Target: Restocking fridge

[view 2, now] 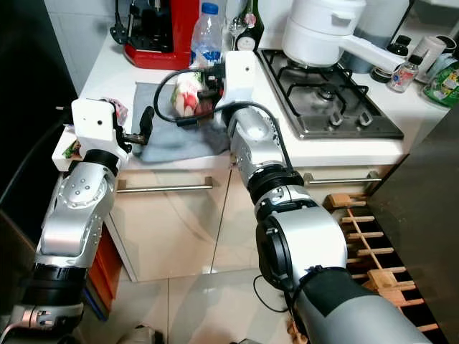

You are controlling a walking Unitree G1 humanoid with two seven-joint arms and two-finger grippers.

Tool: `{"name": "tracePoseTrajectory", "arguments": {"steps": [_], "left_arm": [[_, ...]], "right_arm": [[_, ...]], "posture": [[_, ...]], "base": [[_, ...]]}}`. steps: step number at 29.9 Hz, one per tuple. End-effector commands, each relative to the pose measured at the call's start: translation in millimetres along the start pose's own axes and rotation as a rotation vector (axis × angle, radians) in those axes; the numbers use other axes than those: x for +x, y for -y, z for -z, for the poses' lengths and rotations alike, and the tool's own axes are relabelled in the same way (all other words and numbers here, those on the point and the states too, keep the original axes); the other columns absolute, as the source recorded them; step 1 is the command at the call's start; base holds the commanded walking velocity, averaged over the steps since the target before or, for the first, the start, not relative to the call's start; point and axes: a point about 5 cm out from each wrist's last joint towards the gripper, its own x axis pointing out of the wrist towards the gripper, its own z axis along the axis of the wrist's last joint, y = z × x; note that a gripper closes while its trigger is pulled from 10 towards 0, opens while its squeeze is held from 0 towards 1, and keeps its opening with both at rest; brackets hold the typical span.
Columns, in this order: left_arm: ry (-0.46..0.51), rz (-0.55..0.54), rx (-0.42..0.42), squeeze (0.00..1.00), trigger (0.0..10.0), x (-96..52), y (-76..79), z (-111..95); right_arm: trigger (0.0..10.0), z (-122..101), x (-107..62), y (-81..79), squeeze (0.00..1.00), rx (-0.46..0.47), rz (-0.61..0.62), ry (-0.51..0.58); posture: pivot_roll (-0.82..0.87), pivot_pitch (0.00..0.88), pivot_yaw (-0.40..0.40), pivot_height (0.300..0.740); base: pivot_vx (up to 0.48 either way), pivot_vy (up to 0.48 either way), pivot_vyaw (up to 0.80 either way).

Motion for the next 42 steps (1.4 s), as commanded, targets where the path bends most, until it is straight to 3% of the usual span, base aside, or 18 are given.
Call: {"name": "tracePoseTrajectory", "arguments": {"steps": [1, 3, 6, 8, 10, 18, 22, 28, 34, 37, 42], "left_arm": [[0.022, 0.028, 0.008, 0.0, 10.0, 3.0, 5.9, -4], [0.02, 0.027, 0.004, 0.0, 10.0, 3.3, 6.1, -3], [0.032, 0.041, -0.003, 0.0, 10.0, 5.9, 10.1, -2], [0.052, 0.039, -0.008, 0.0, 10.0, 8.8, 10.2, -5], [0.056, 0.036, -0.009, 0.0, 10.0, 9.1, 9.7, -6], [0.059, 0.021, 0.0, 0.0, 10.0, 12.2, 8.3, -4], [0.107, 0.034, 0.095, 0.0, 10.0, 14.7, 13.4, -12], [0.134, 0.049, 0.137, 0.0, 10.0, 16.8, 18.4, -17], [0.137, 0.044, 0.174, 0.0, 10.0, 18.5, 17.0, -18], [0.102, 0.023, 0.128, 0.0, 10.0, 17.7, 14.4, -13], [0.037, -0.017, 0.02, 0.0, 10.0, 15.5, 9.9, -3]], "right_arm": [[0.0, -27, -2.3, 10.5, 0.0, -0.104, 0.035, 0.175], [0.0, -31, -4.8, 12.4, 0.0, -0.138, 0.05, 0.216], [0.0, -46, -21.3, 26.0, 0.0, -0.313, 0.175, 0.368], [0.0, -52, -45.2, 35.7, 0.0, -0.476, 0.277, 0.471], [0.0, -52, -50.5, 37.5, 0.0, -0.493, 0.298, 0.484], [0.0, -23, -101.2, 49.5, 0.0, -0.669, 0.421, 0.441], [0.0, 1, -118.4, 57.6, 0.0, -0.65, 0.481, 0.324], [0.0, 7, -118.8, 57.2, 0.0, -0.629, 0.492, 0.297], [0.0, 27, -116.6, 54.4, 0.0, -0.493, 0.439, 0.19], [0.0, 40, -117.0, 58.5, 0.0, -0.395, 0.467, 0.115], [0.0, 53, -118.8, 63.4, 0.0, -0.314, 0.479, 0.037]], "posture": [[0.03, 0.0, -0.074, 0.74], [0.03, 0.0, -0.073, 0.74], [0.02, 0.0, -0.067, 0.74], [0.01, 0.0, -0.063, 0.74], [0.01, 0.0, -0.063, 0.74], [-0.03, 0.0, -0.043, 0.74], [-0.05, 0.0, -0.02, 0.74], [-0.06, 0.0, -0.007, 0.74], [-0.05, 0.0, 0.0, 0.74], [-0.04, 0.0, -0.003, 0.74], [-0.03, 0.0, -0.005, 0.74]], "base": [[0.0, 0.0, 0.0], [0.0, 0.0, 0.0], [0.0, 0.0, 0.0], [0.0, 0.0, 0.0], [0.0, 0.0, 0.0], [0.0, 0.0, 0.0], [0.0, 0.0, 0.0], [0.0, 0.0, 0.0], [0.0, 0.0, 0.0], [0.0, 0.0, 0.0], [0.0, 0.0, 0.0]]}}
